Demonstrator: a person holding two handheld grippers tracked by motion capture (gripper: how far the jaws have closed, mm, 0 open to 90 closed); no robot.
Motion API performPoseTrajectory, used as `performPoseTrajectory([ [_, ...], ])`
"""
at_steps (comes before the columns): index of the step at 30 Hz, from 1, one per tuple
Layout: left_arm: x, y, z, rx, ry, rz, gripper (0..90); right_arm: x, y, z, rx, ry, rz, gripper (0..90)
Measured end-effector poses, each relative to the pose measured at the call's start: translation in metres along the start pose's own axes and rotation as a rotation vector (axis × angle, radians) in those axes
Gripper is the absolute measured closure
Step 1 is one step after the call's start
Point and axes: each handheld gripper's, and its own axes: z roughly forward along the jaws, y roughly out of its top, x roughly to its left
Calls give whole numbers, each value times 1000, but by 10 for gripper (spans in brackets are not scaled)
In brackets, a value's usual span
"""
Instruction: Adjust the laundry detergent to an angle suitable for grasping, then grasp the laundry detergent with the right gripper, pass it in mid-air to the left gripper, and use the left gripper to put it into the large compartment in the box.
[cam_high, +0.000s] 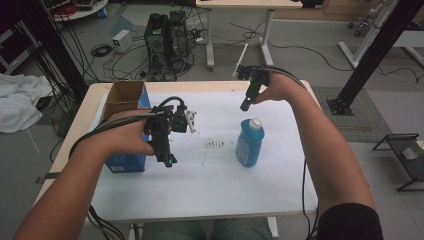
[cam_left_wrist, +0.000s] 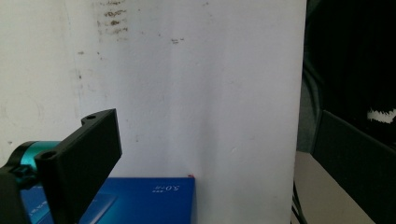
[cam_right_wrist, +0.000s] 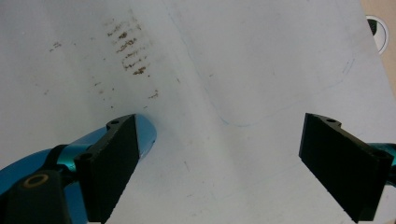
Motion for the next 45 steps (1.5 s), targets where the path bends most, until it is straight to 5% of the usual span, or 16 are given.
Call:
performPoseTrajectory([
  [31,4,4,2,-5,17,15,17,0,-8,-2,-23,-13,21,114],
  [38,5,4,5,-15,11,27,17,2,-12,-5,-123,-2,35,114],
  [45,6,2,15,-8,2,14,17,1,-17,-7,-379,64,94,114],
])
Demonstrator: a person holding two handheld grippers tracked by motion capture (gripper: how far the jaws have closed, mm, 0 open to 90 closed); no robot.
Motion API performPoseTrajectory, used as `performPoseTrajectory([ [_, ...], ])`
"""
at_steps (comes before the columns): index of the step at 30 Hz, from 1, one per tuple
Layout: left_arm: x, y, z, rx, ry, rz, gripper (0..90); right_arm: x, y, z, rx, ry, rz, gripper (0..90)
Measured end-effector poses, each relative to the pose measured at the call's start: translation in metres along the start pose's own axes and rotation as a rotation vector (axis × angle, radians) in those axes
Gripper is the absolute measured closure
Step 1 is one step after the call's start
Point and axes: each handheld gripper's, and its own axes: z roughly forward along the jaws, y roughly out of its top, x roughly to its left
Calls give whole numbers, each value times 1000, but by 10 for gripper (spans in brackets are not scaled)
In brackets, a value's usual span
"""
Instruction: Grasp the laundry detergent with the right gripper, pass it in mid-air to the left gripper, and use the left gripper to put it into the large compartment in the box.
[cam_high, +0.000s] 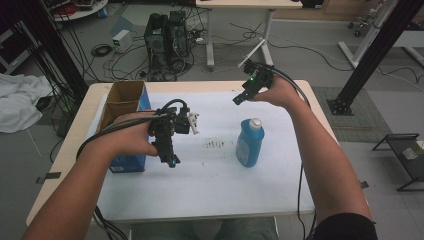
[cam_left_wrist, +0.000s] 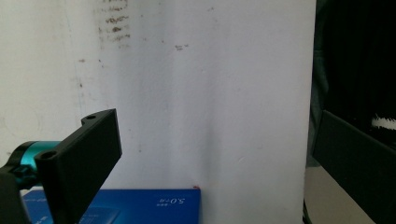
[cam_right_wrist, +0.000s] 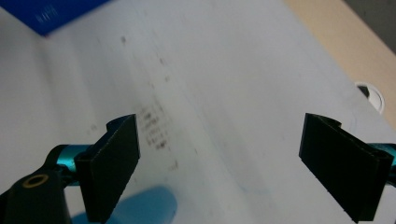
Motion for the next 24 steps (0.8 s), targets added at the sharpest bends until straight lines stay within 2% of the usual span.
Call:
performPoseTrajectory([
  [1,1,0,1,-7,-6,3,17,0,-1,-1,-72,31,23,114],
  [2,1,-1,1,-15,-10,-1,17,0,-2,-1,-111,33,26,114],
  [5,3,-2,0,-18,-3,5,17,-3,-4,-4,-215,49,34,114],
  [8,3,-4,-1,-34,-1,-4,17,-5,-6,-9,-283,45,50,114],
  [10,3,-5,0,-38,1,-4,17,-6,-10,-11,-294,11,53,114],
  [14,2,-7,1,-40,2,-2,17,-10,-25,-20,-315,-13,79,114],
  [20,2,-5,1,-49,7,14,17,-10,-71,-45,-328,-76,135,114],
  [24,3,-1,-1,-59,9,37,17,0,-104,-61,-353,-119,182,114],
])
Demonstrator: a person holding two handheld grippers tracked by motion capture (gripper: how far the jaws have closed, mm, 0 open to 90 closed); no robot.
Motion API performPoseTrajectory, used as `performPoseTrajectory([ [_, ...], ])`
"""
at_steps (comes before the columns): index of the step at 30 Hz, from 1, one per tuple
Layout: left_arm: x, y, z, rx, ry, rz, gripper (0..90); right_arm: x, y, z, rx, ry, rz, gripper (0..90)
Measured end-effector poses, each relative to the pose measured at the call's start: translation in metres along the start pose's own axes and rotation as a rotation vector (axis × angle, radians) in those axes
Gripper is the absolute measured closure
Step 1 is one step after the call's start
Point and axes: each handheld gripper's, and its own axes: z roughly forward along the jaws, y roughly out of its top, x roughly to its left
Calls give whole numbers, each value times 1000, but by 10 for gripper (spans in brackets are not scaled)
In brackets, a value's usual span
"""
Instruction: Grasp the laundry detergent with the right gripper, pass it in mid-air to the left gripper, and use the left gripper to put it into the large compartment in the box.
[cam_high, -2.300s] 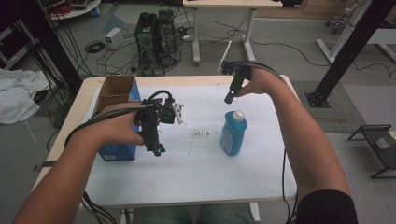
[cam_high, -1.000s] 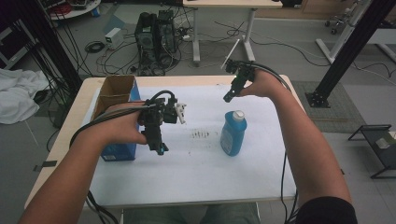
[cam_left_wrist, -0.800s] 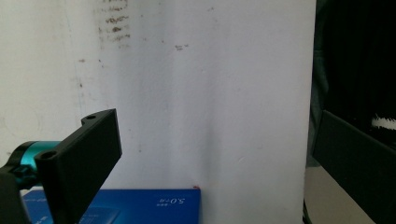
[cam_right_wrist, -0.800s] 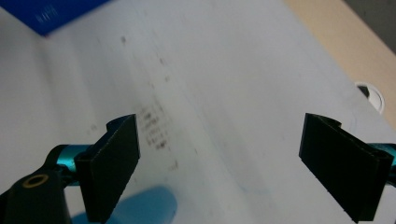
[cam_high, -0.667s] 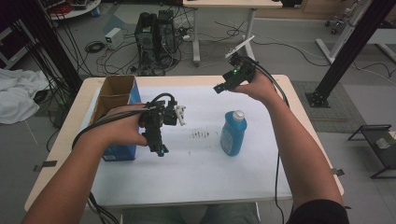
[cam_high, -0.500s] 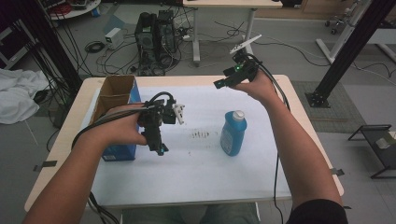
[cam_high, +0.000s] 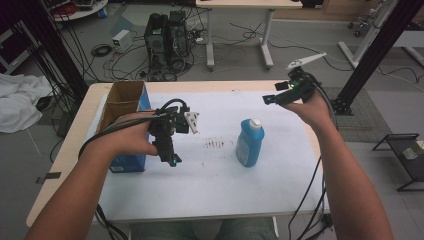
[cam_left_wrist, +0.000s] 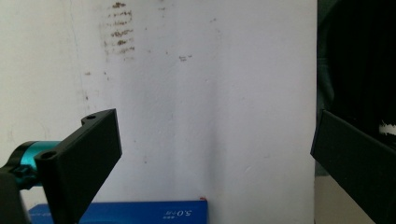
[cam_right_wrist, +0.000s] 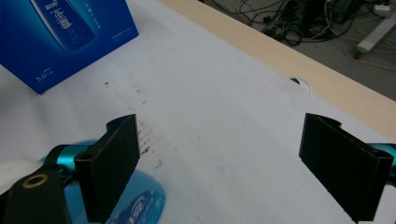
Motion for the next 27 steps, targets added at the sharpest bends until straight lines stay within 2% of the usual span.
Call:
performPoseTrajectory([
  [5,-1,5,1,-4,2,15,17,10,-34,-28,-22,-31,23,114],
  [8,-2,5,1,-5,7,22,17,21,-54,-38,-23,-45,34,114],
  [10,-1,5,1,-1,4,35,17,31,-66,-41,-21,-49,23,114],
  [14,-1,5,2,-11,9,16,17,50,-87,-36,-14,-39,5,114],
  [17,0,5,0,3,20,38,17,59,-102,-30,-13,-27,20,114],
  [18,0,5,0,3,20,38,17,59,-102,-30,-13,-27,20,114],
  [19,0,5,1,-13,12,20,17,62,-110,-25,-13,-25,26,114],
  [23,0,4,0,-11,17,19,17,63,-122,-19,-19,-37,21,114],
  [24,1,4,0,-2,11,29,17,64,-124,-17,-24,-49,17,114],
  [25,1,4,0,-6,9,26,17,66,-126,-17,-20,-61,30,114],
  [26,0,3,1,-15,16,12,17,67,-128,-17,-21,-72,17,114],
  [27,2,3,0,0,11,28,17,68,-130,-16,-32,-81,18,114],
])
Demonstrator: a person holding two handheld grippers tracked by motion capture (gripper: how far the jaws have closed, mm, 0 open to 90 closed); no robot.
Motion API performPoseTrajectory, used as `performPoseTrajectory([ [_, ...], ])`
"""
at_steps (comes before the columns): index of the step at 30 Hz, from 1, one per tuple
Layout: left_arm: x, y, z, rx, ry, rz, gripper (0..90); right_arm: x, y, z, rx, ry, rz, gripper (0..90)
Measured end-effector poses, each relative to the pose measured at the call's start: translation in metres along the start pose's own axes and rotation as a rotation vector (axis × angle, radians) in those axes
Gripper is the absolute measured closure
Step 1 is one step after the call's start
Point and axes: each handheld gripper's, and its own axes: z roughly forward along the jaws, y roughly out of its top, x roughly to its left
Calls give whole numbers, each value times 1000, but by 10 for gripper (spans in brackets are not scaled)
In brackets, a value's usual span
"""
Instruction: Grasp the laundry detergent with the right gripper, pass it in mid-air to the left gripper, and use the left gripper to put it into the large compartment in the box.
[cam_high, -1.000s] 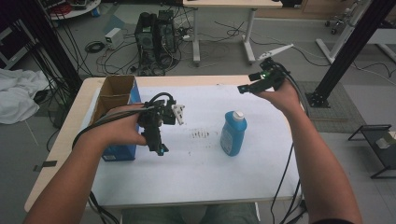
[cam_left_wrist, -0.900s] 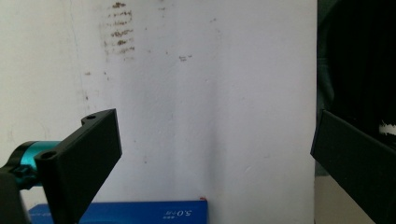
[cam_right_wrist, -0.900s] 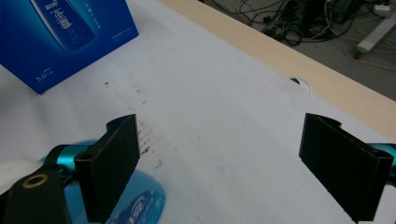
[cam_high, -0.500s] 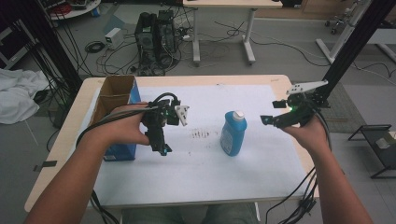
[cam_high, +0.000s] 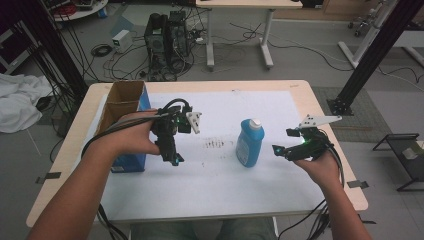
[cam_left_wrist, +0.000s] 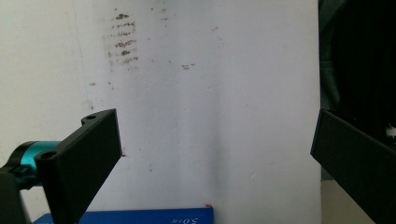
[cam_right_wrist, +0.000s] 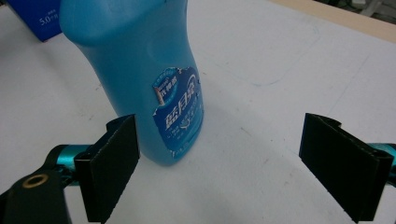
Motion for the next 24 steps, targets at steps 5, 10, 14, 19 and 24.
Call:
performPoseTrajectory([
  [5,0,-3,1,-21,8,-27,17,7,-8,5,-8,2,0,114],
  [10,0,-5,-2,-22,16,-19,17,20,-21,15,-32,10,24,114],
  [14,-1,-5,-3,-29,29,-16,17,33,-33,25,-48,18,43,114],
  [19,-3,-6,-3,-27,27,-3,17,46,-40,38,-53,7,49,113],
  [24,-6,-7,-2,-36,31,-11,17,52,-38,51,-90,-29,13,114],
])
